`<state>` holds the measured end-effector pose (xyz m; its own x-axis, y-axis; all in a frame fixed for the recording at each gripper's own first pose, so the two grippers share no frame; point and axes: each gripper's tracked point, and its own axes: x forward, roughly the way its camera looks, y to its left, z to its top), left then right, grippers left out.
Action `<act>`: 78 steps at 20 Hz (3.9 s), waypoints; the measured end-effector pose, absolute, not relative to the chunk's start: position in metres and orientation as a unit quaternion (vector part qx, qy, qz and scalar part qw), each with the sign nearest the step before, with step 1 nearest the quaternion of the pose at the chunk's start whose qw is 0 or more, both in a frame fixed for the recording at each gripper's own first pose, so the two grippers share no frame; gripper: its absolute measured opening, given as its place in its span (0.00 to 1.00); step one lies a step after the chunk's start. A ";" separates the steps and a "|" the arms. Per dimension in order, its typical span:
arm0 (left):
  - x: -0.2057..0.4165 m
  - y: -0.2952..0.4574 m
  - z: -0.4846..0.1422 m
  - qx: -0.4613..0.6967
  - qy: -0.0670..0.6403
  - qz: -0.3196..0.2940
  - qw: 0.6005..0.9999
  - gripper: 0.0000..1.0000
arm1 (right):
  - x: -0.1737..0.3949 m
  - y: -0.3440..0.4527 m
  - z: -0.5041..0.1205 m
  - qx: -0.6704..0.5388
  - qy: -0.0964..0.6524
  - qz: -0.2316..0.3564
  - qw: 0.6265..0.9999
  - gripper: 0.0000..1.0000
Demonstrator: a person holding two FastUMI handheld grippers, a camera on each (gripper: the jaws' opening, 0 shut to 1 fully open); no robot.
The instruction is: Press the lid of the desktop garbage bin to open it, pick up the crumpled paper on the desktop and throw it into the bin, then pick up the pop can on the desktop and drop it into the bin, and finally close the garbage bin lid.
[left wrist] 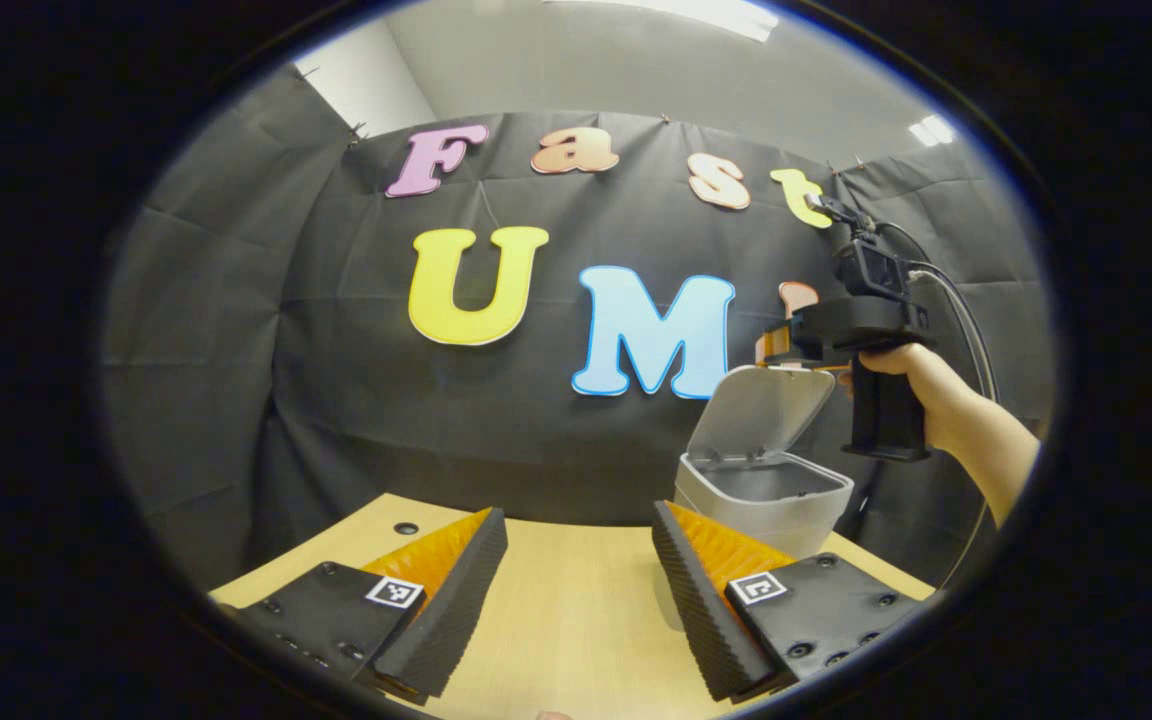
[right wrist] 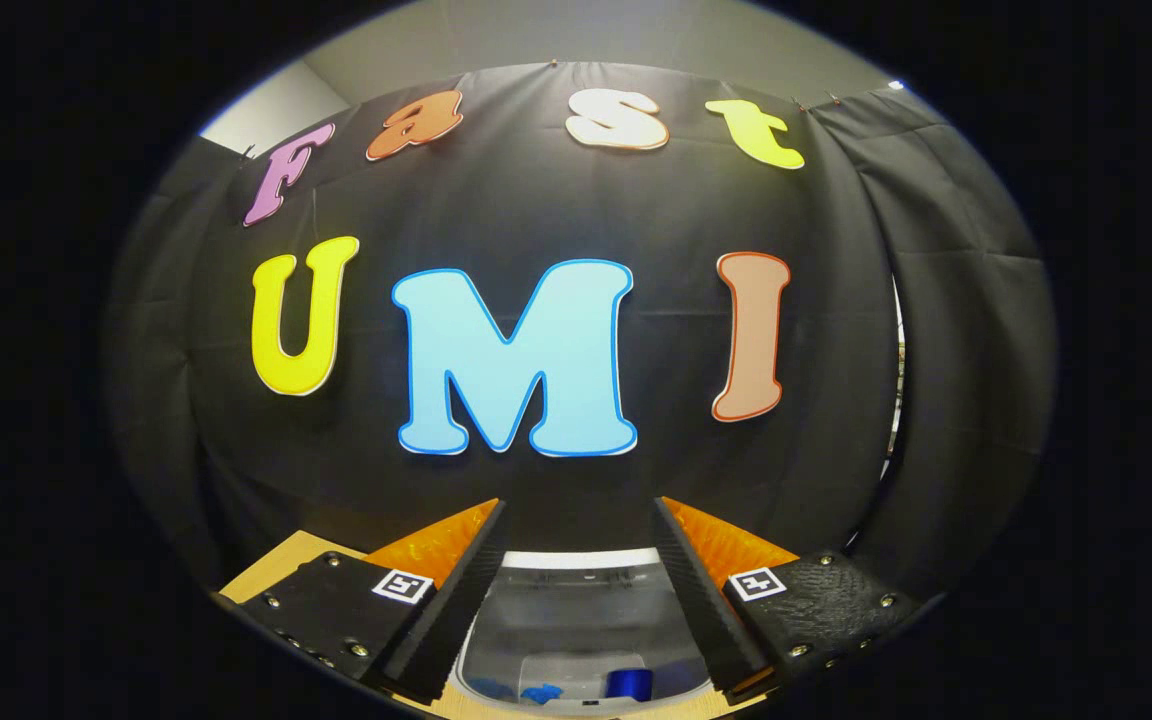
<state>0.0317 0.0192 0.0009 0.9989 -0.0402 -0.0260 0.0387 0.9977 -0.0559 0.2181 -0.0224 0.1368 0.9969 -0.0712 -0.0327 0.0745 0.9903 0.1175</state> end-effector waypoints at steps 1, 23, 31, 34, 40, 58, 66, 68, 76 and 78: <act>0.032 0.018 0.001 -0.028 0.013 -0.020 0.999 0.95 | 0.214 -0.021 0.131 0.060 0.020 -0.036 0.997 0.92; 0.037 0.021 -0.002 -0.024 0.017 -0.019 0.999 0.96 | 0.215 -0.012 0.028 0.064 0.049 -0.035 0.996 0.93; 0.037 0.021 -0.003 -0.024 0.019 -0.019 0.999 0.95 | 0.222 -0.012 0.015 0.053 0.028 -0.039 0.997 0.93; 0.037 0.023 -0.005 -0.025 0.020 -0.018 0.999 0.95 | 0.227 -0.012 0.014 0.042 0.016 -0.040 0.998 0.93; 0.037 0.023 -0.005 -0.024 0.021 -0.017 0.999 0.95 | 0.229 -0.012 0.010 0.048 0.005 -0.035 0.998 0.93; 0.046 0.021 -0.003 -0.020 0.019 -0.019 0.999 0.95 | 0.241 -0.013 0.003 0.045 0.002 -0.025 0.999 0.94; 0.043 0.014 0.002 -0.022 0.016 -0.028 0.999 0.95 | 0.243 -0.015 0.004 0.053 -0.010 -0.035 0.998 0.94; 0.040 0.012 0.004 -0.026 0.014 -0.028 0.999 0.95 | 0.242 -0.015 0.006 0.050 -0.014 -0.038 0.998 0.94; 0.019 0.011 0.008 -0.027 0.013 -0.004 1.000 0.95 | 0.215 -0.020 0.010 0.045 -0.001 -0.036 0.998 0.94; 0.014 0.009 0.009 -0.028 0.011 0.001 1.000 0.95 | 0.197 -0.021 0.013 0.026 -0.002 -0.029 0.999 0.94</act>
